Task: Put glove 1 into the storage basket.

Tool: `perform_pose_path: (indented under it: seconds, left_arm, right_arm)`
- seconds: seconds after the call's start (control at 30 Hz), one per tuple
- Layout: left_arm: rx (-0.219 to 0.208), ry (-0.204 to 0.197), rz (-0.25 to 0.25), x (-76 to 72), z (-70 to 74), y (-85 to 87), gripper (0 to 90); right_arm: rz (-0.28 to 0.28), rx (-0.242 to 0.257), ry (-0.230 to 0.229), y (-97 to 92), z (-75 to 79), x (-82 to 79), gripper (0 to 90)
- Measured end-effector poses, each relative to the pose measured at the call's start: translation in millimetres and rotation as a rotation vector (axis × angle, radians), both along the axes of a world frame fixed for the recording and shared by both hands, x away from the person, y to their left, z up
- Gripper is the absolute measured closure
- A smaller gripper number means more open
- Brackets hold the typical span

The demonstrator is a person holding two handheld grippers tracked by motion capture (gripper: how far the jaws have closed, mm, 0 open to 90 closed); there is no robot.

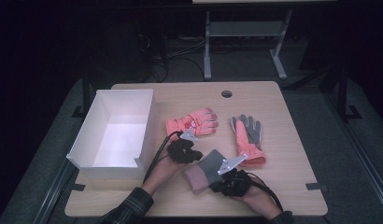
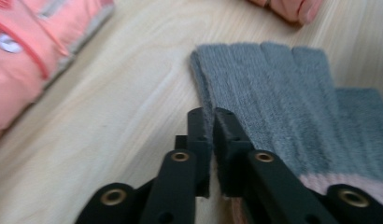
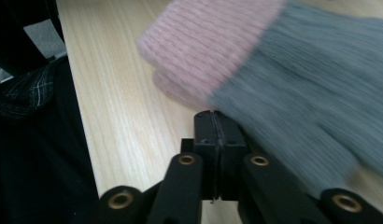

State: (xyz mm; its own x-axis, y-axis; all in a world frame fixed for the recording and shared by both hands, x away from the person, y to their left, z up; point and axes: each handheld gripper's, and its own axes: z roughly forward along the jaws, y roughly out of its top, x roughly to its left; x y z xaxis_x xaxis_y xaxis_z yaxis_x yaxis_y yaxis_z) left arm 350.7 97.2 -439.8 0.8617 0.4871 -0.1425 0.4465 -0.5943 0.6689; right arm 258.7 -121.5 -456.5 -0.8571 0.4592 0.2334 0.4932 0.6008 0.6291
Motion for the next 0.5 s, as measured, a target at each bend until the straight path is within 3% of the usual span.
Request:
perform_pose_path:
  seconds: [0.03,0.07,0.1,0.17,0.2,0.23,0.33,0.37,0.4,0.43,0.47,0.5]
  left_arm:
    - [-0.008,-0.008,0.002,-3.7,6.6,3.9,69.2]
    - [-0.008,-0.008,0.002,-3.7,6.6,3.9,63.5]
    - [-0.019,-0.002,0.004,-6.0,9.4,5.4,63.5]
    - [-0.016,0.011,-0.016,-13.2,16.1,8.8,45.3]
    - [-0.016,0.011,-0.016,-13.2,16.1,8.8,39.1]
    - [0.000,0.006,-0.023,-18.2,17.4,8.5,34.4]
    - [0.010,0.016,-0.034,-22.4,17.1,6.6,27.2]
    - [0.014,0.017,-0.038,-23.8,16.7,5.4,21.4]
    - [0.021,0.014,-0.049,-24.9,16.6,4.6,21.4]
    - [0.018,0.009,-0.067,-27.4,15.3,0.5,19.5]
    - [0.018,0.009,-0.067,-27.4,15.3,0.5,18.6]
    - [0.030,0.001,-0.079,-27.7,14.4,-1.6,16.8]
  right_arm:
    - [-0.018,0.002,-0.012,-9.9,2.4,-2.0,80.7]
    - [-0.018,0.002,-0.012,-9.9,2.4,-2.0,80.7]
    - [-0.033,-0.003,-0.023,-15.1,3.5,-3.2,77.2]
    - [-0.084,-0.009,-0.034,-29.2,6.4,-5.1,66.9]
    - [-0.084,-0.009,-0.034,-29.2,6.4,-5.1,66.9]
    - [-0.117,-0.014,-0.040,-36.8,7.6,-5.3,59.6]
    - [-0.145,-0.013,-0.048,-44.2,8.4,-5.9,51.6]
    - [-0.181,-0.011,-0.058,-51.4,9.9,-7.4,45.5]
    - [-0.181,-0.011,-0.058,-51.4,9.9,-7.4,45.5]
    - [-0.216,-0.010,-0.066,-58.8,11.3,-9.5,37.7]
    - [-0.216,-0.010,-0.066,-58.8,11.3,-9.5,37.7]
    - [-0.246,-0.010,-0.064,-67.0,11.0,-11.0,29.2]
